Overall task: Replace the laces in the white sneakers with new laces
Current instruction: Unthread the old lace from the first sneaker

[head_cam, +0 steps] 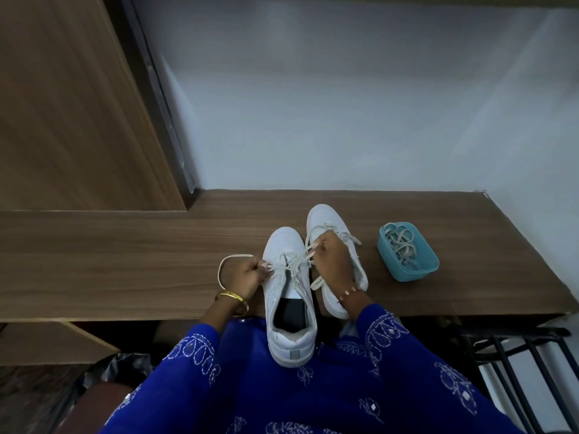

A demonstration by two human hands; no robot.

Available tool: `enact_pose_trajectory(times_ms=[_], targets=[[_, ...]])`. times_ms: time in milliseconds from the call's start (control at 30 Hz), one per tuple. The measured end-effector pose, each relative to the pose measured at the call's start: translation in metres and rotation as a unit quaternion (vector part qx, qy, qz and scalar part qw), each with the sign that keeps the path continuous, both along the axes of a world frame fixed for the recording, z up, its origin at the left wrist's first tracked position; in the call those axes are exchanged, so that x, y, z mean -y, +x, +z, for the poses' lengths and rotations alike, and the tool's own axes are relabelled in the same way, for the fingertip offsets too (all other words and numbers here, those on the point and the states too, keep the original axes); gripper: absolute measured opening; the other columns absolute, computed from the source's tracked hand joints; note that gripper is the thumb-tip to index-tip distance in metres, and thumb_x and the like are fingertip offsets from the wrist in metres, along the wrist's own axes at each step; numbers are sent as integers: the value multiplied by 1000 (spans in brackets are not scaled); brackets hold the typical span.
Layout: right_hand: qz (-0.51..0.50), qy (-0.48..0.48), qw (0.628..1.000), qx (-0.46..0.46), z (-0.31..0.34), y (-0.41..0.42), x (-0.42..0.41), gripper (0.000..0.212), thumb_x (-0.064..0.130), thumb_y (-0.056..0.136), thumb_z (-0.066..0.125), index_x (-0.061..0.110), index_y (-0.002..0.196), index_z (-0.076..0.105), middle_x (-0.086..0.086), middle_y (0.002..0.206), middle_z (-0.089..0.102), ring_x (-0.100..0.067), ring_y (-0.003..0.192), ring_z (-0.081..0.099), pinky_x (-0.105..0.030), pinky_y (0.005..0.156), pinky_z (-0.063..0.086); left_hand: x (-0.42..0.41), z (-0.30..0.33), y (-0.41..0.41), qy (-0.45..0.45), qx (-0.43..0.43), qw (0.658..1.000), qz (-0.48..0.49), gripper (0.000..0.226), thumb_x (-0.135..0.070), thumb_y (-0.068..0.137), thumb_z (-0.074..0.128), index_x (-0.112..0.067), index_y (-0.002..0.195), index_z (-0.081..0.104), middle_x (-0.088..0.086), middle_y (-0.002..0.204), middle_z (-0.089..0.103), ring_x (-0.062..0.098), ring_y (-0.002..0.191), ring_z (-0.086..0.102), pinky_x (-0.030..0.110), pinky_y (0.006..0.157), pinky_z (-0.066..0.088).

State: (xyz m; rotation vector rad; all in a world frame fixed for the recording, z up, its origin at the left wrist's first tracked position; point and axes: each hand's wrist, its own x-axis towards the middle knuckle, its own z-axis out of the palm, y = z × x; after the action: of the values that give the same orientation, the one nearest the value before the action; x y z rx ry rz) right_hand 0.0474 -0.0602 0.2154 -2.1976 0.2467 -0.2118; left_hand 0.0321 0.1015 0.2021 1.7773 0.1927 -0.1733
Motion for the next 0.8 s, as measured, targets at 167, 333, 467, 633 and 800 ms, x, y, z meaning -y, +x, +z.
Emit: enact_pose_trajectory(times_ms=[167, 333, 467, 633, 800], targets=[[92, -160, 980, 72, -4, -3, 4, 23, 1, 77, 49, 7, 93, 65, -11, 91, 64, -27, 86, 56, -36, 75, 44, 5, 12, 1, 142, 65, 987, -42, 28, -4, 91, 52, -14, 66, 46, -6, 65, 49, 4, 64, 50, 2, 53, 37], [229, -369, 901, -8, 1, -3, -8, 28, 23, 90, 49, 20, 114, 64, -4, 118, 57, -26, 111, 45, -36, 91, 33, 5, 12, 8, 304, 104, 938, -134, 14, -16, 88, 60, -6, 96, 65, 3, 93, 64, 16, 84, 60, 17, 62, 33], [209, -348, 914, -27, 0, -5, -9, 19, 16, 91, 45, 15, 97, 64, -5, 100, 64, -26, 104, 49, -35, 86, 34, 4, 11, 4, 279, 93, 948, -124, 7, -13, 88, 59, -8, 88, 65, -3, 76, 59, 11, 69, 53, 14, 56, 30], [134, -320, 938, -2, 9, -2, -2, 24, 3, 86, 43, 8, 108, 52, -13, 97, 62, -30, 95, 55, -36, 81, 39, 2, 5, 4, 218, 56, 970, -94, 17, -11, 89, 56, -12, 73, 52, -8, 62, 48, 5, 60, 43, 4, 54, 33], [-25, -106, 994, 31, 11, 3, 11, 15, -5, 85, 41, 2, 92, 52, -19, 83, 60, -32, 79, 59, -42, 65, 50, -2, -9, 6, 155, 10, 985, -80, 26, -22, 86, 52, -16, 62, 45, -2, 61, 45, 12, 60, 40, 22, 62, 34]])
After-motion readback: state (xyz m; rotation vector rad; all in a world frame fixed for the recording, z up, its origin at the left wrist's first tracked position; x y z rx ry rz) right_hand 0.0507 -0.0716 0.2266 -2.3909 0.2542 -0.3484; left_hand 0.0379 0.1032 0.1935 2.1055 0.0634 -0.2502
